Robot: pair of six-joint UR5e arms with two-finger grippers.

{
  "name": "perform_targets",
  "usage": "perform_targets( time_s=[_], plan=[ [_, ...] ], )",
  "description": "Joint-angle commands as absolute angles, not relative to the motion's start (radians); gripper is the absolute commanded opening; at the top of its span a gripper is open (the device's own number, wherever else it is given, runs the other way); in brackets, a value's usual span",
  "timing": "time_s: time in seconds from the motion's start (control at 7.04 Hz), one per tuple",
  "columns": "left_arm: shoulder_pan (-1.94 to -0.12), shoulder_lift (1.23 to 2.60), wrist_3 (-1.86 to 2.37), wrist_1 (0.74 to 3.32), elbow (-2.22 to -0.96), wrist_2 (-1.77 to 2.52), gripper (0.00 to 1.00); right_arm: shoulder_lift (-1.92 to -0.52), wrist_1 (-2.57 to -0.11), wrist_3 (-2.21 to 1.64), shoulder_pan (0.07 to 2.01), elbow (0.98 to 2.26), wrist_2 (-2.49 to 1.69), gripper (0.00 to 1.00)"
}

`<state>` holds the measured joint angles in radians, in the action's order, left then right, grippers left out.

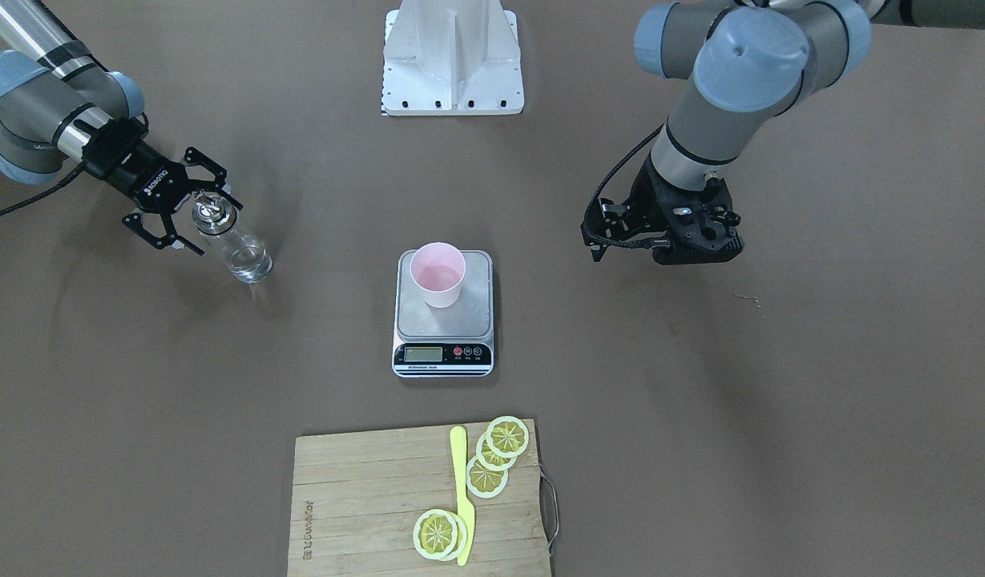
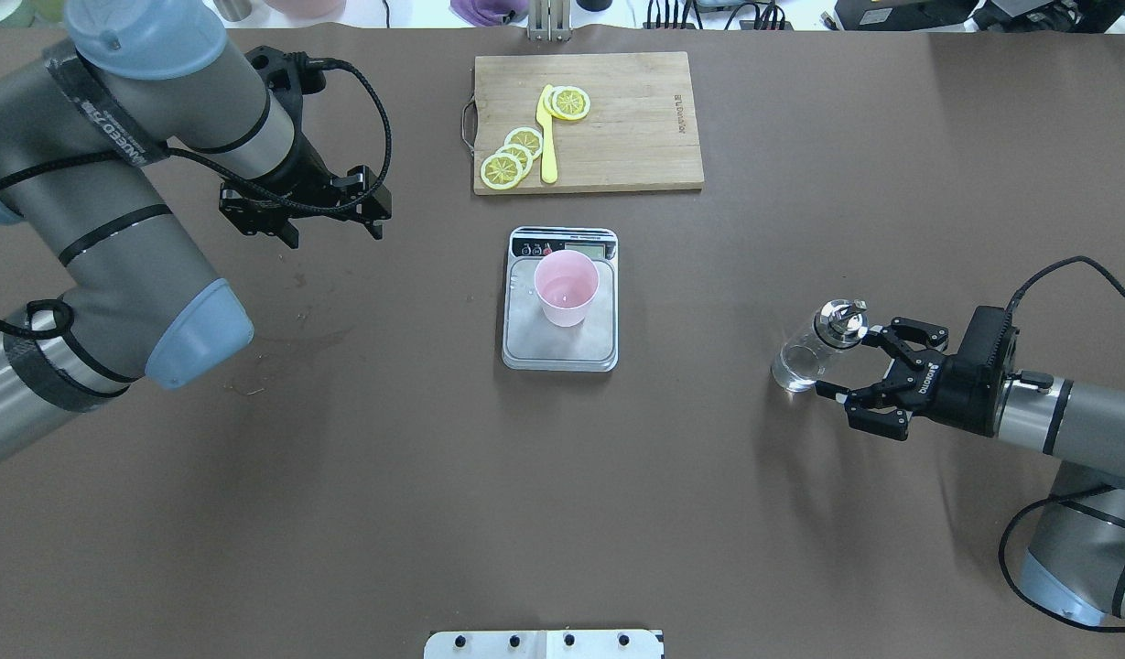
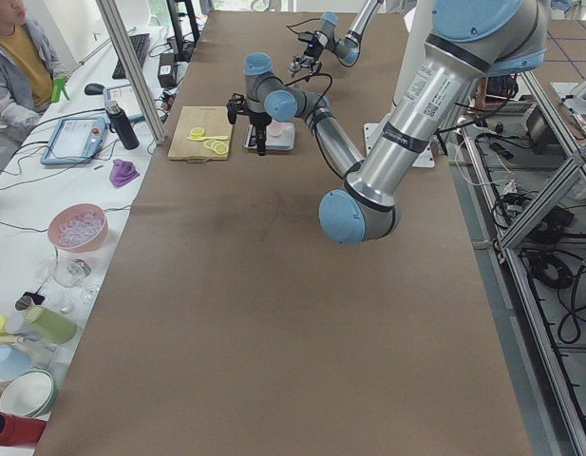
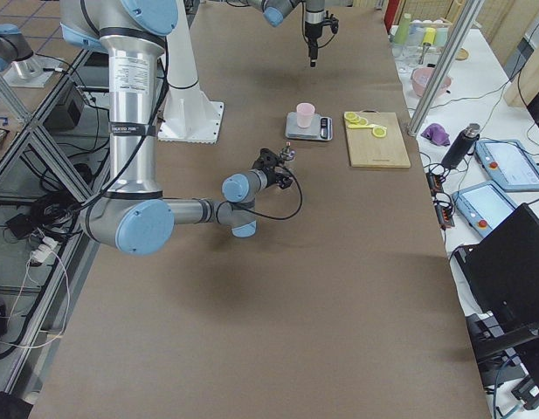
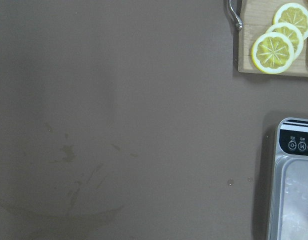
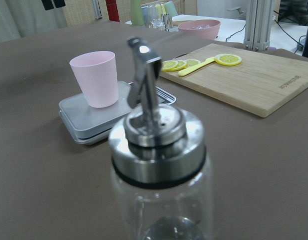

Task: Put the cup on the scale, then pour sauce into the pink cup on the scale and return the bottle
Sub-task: 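Close the right gripper around the glass dispenser bottle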

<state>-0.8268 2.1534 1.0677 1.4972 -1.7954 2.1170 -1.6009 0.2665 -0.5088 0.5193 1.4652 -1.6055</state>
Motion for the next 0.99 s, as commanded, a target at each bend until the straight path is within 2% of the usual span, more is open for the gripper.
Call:
perform_targets(
  time_s=[0.0, 0.71, 0.85],
  plan=[
    [-0.828, 2.151, 1.068, 1.497, -1.795, 2.117, 0.97, -1.574, 0.259, -0.508, 0.505, 1.436, -1.569, 0.9],
    [-0.827, 2.157, 1.069, 1.476, -1.801, 2.115, 0.97, -1.505, 0.262, -0.508, 0.506, 1.37, -1.497, 0.9],
    [-0.827, 2.155, 1.069, 1.474, -1.807, 2.115, 0.97, -1.503, 0.264, -0.508, 0.505, 1.37, -1.5, 0.8]
  ],
)
